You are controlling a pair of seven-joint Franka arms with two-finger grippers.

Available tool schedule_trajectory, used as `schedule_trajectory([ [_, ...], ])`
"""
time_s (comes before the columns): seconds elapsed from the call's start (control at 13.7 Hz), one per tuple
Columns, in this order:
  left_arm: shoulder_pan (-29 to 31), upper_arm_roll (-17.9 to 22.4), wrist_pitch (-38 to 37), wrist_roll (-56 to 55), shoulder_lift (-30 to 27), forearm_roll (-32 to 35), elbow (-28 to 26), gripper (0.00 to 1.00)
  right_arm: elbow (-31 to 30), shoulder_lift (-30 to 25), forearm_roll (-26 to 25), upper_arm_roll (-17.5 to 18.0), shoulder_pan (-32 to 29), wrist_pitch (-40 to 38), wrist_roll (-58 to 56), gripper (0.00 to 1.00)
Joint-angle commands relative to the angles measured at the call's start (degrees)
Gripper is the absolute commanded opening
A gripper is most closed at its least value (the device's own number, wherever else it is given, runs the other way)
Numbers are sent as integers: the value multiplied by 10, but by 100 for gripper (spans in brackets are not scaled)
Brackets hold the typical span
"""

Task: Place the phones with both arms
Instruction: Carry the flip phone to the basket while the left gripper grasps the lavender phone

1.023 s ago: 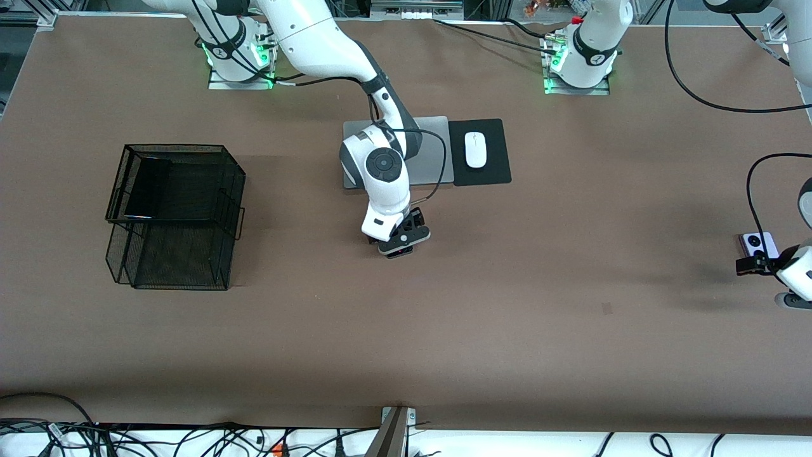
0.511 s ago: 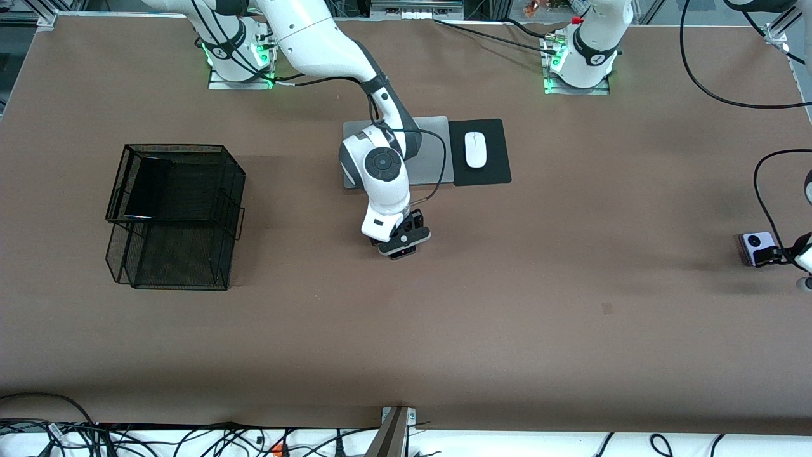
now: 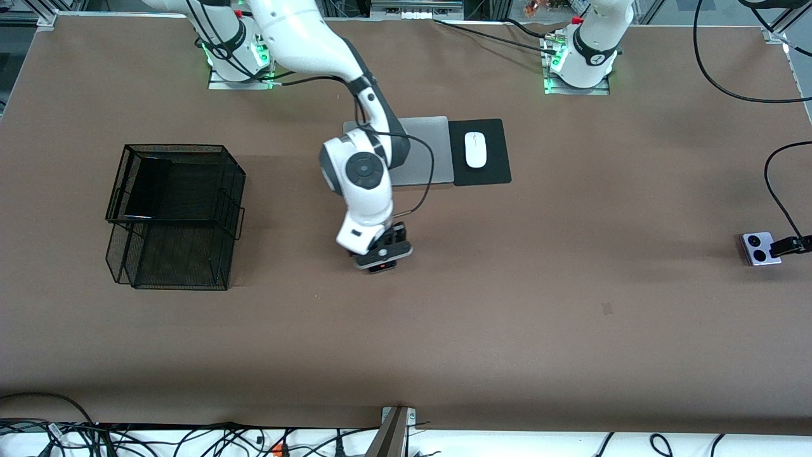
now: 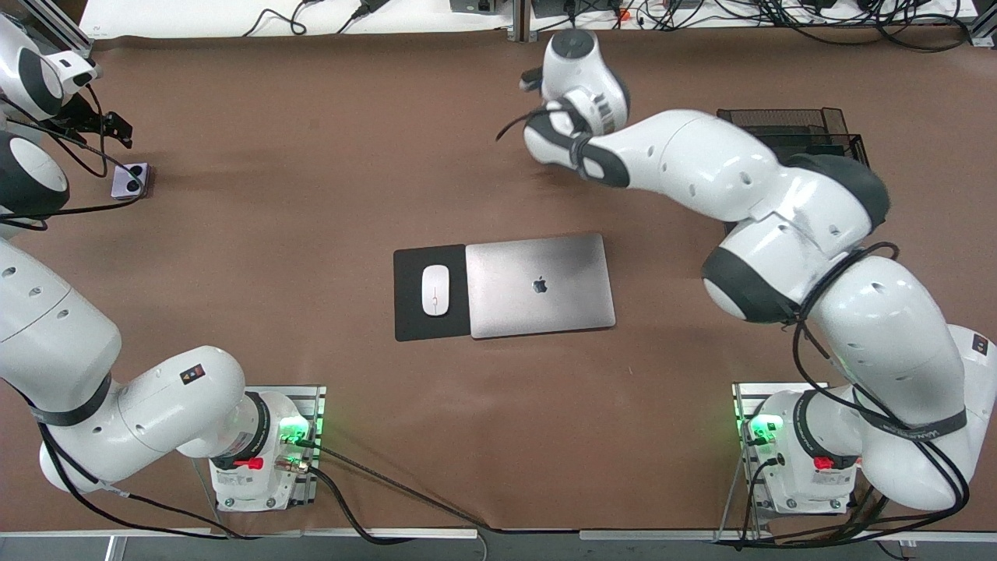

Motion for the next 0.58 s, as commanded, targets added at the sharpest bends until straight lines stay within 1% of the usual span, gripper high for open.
schedule_trajectory([
  [0.0,6,-8,8,3,8,-20,-15,100,-13,-84,2,-62,0,-111,-19,4],
  [0.15,18,-8,23,3,18,-21,-20,100,-14,-118,1,-119,-1,-188,-55,4],
  [0.22,18,-8,31,3,20,-21,-26,100,-14,-128,1,-154,0,-232,-78,4],
  [0.37,20,-8,34,9,26,-20,-27,100,-20,-141,1,-210,1,-304,-107,4],
  [0.51,24,-8,38,11,36,-20,-26,100,-48,-155,-1,-250,2,-345,-108,3],
])
